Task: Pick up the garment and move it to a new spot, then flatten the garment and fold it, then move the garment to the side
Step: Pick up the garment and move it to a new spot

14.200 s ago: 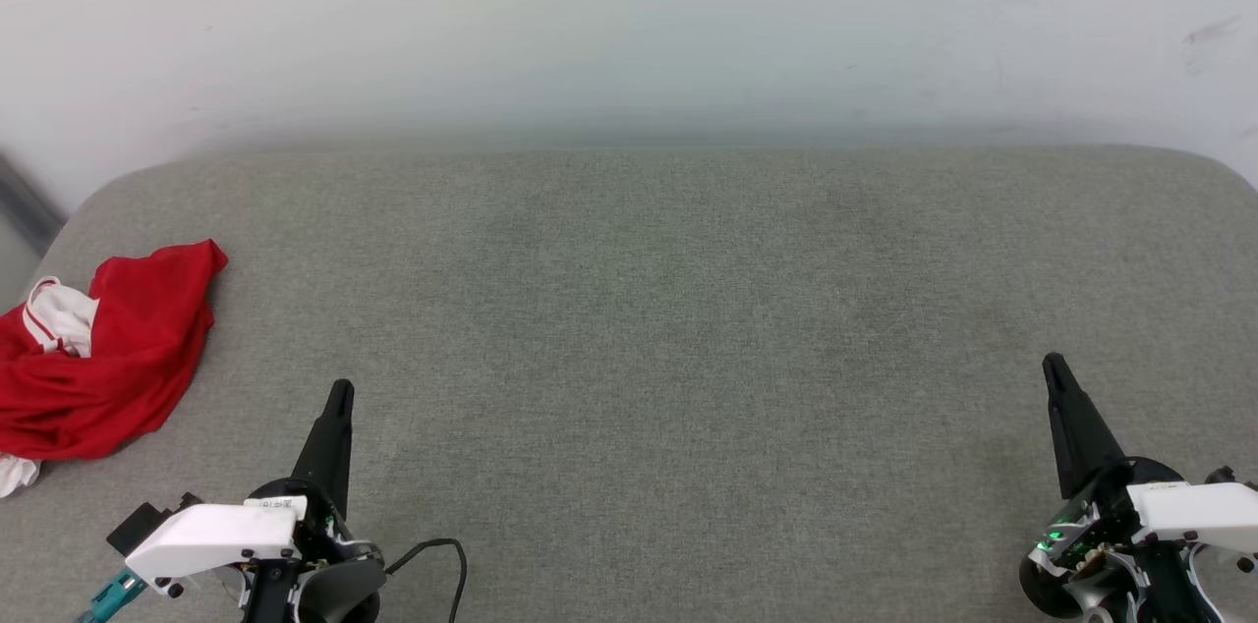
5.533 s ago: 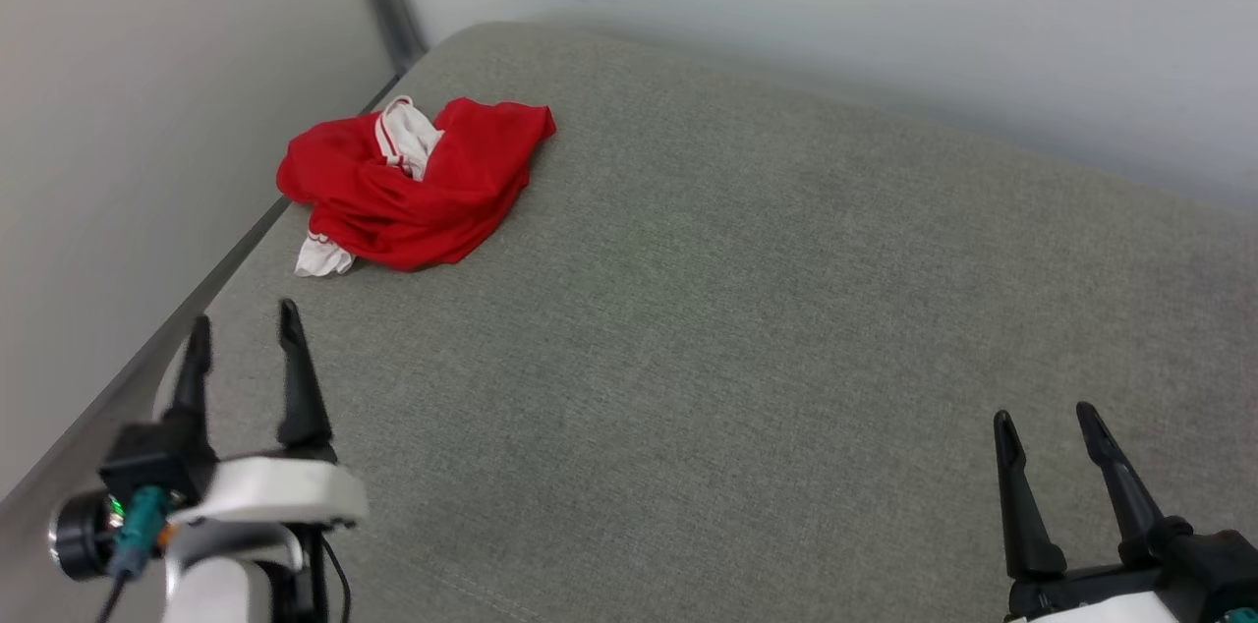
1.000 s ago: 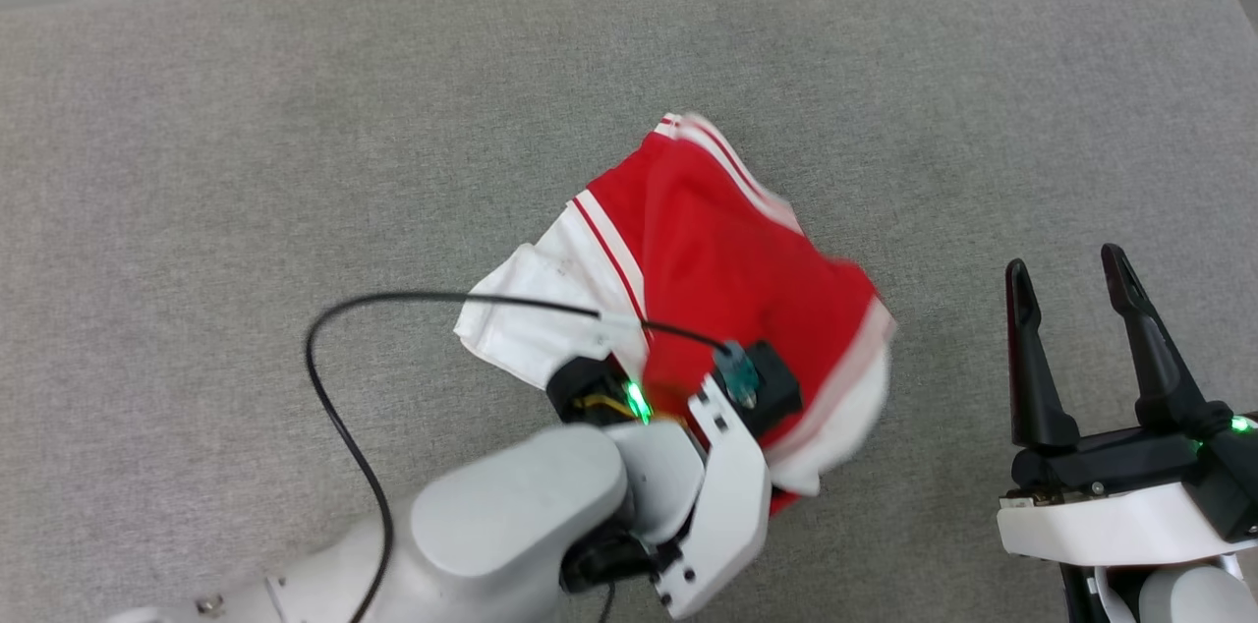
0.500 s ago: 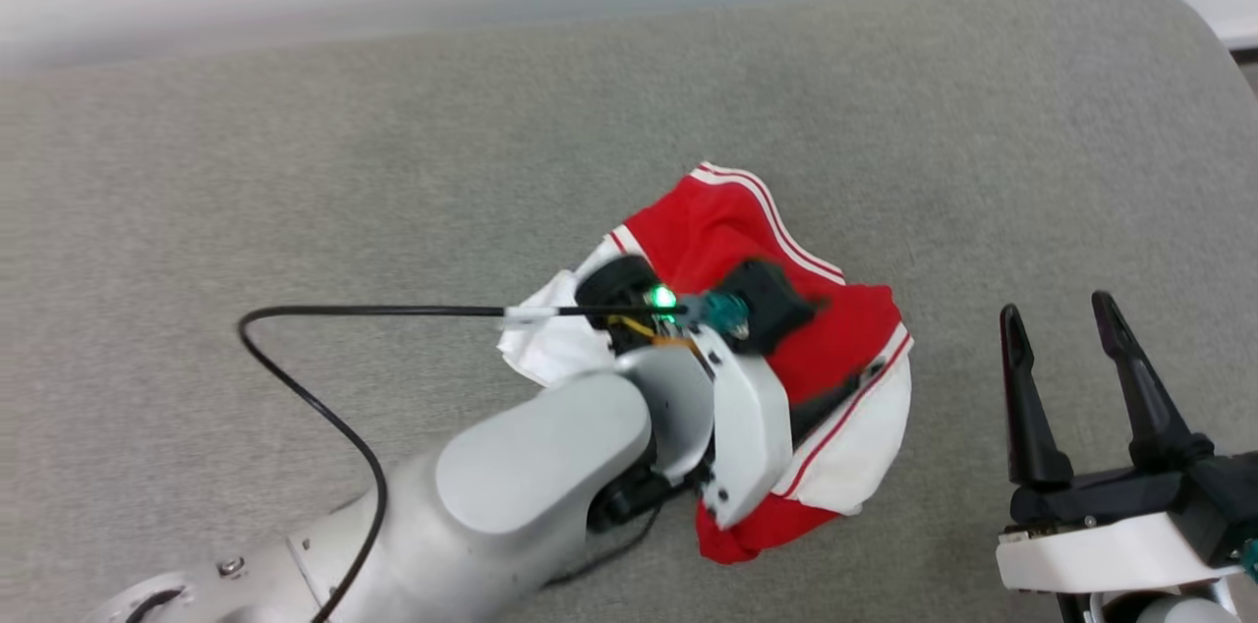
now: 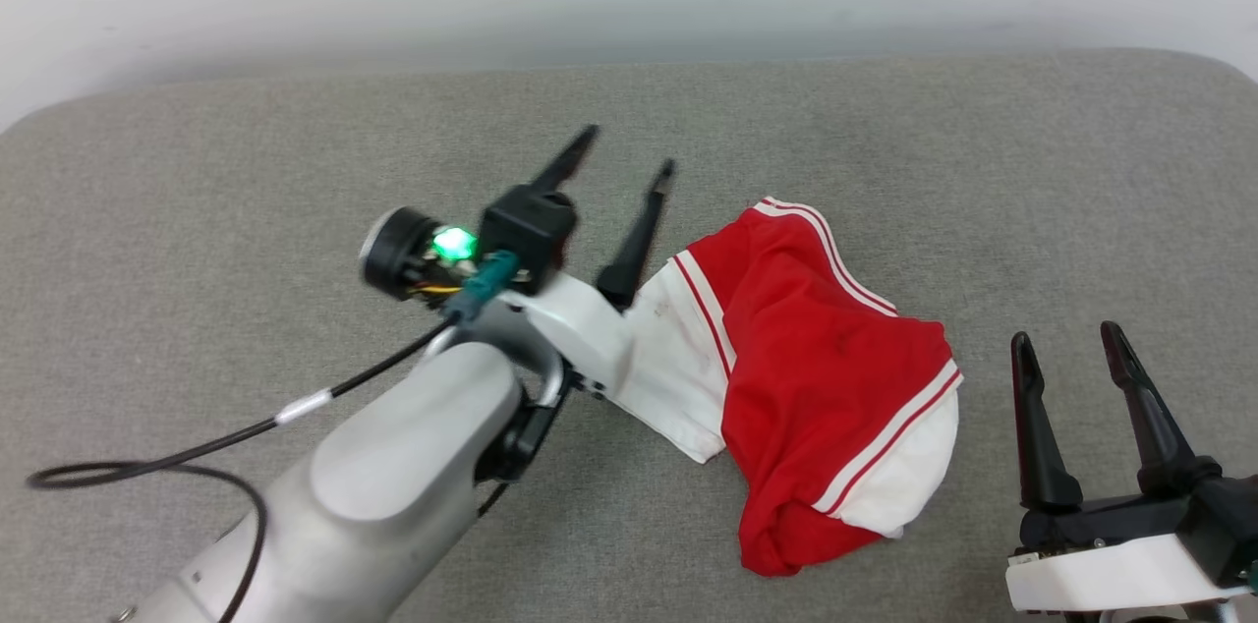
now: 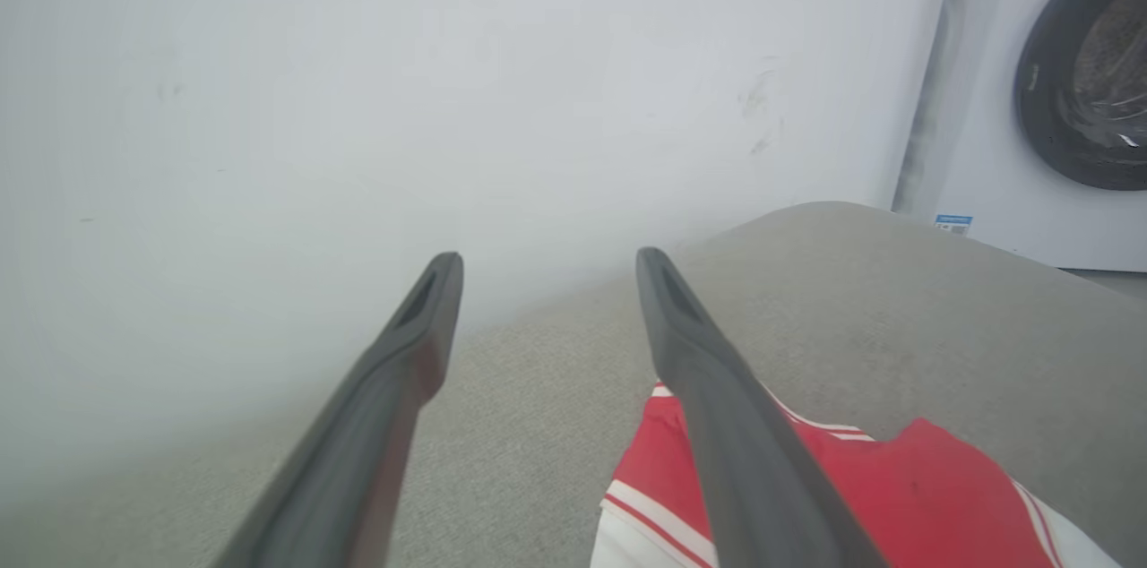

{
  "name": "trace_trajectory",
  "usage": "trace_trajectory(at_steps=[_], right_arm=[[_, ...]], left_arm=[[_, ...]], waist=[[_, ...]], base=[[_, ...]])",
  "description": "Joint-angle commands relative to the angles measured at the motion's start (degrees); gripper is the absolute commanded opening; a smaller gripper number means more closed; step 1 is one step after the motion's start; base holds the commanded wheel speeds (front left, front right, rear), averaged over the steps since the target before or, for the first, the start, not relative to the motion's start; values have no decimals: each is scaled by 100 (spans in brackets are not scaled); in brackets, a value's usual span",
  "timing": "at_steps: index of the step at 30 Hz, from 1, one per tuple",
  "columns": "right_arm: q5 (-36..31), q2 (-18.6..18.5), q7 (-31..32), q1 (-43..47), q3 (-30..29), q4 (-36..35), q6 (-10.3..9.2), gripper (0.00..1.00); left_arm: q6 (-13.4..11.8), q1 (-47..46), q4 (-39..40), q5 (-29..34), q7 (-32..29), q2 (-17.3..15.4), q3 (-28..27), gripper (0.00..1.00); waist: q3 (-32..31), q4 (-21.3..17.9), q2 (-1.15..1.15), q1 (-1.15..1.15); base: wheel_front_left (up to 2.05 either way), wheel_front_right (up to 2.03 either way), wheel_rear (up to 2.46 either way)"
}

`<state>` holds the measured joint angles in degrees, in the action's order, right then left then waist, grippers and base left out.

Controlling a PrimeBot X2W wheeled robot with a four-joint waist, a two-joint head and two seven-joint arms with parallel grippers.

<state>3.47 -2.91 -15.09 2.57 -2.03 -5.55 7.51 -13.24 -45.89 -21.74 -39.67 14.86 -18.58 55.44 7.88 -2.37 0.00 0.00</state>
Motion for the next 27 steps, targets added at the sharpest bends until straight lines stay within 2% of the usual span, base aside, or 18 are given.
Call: trace_trajectory(at_steps=[1,5,8,13,18,27], right_arm=[[17,5,-12,42,-18,1,-4,100],[66,4,-12,39,-87,20,-4,100],[134,5,-12,41,-134,63,-4,100],[291,5,-12,85,-198,129,-4,100],[399,5,-12,156,-231,194,-4,100],[494,5,-12,301,-263,278,-4,100]], left_arm=[[-141,174,108,90,35,-69,-210,100],[-519,773,627,528,36,-252,-1052,100],[-638,1322,982,830,34,-289,-1702,100],[-678,2303,1338,1309,34,-233,-2654,100],[-520,3100,1537,1718,35,17,-3409,100],[-29,4059,1729,2340,35,488,-4158,100]], waist=[[1,43,0,0],[10,119,0,0],[-21,158,0,0],[-111,196,0,0],[-221,224,0,0],[-375,213,0,0]], base=[[0,0,0],[0,0,0],[0,0,0],[0,0,0],[0,0,0],[0,0,0]])
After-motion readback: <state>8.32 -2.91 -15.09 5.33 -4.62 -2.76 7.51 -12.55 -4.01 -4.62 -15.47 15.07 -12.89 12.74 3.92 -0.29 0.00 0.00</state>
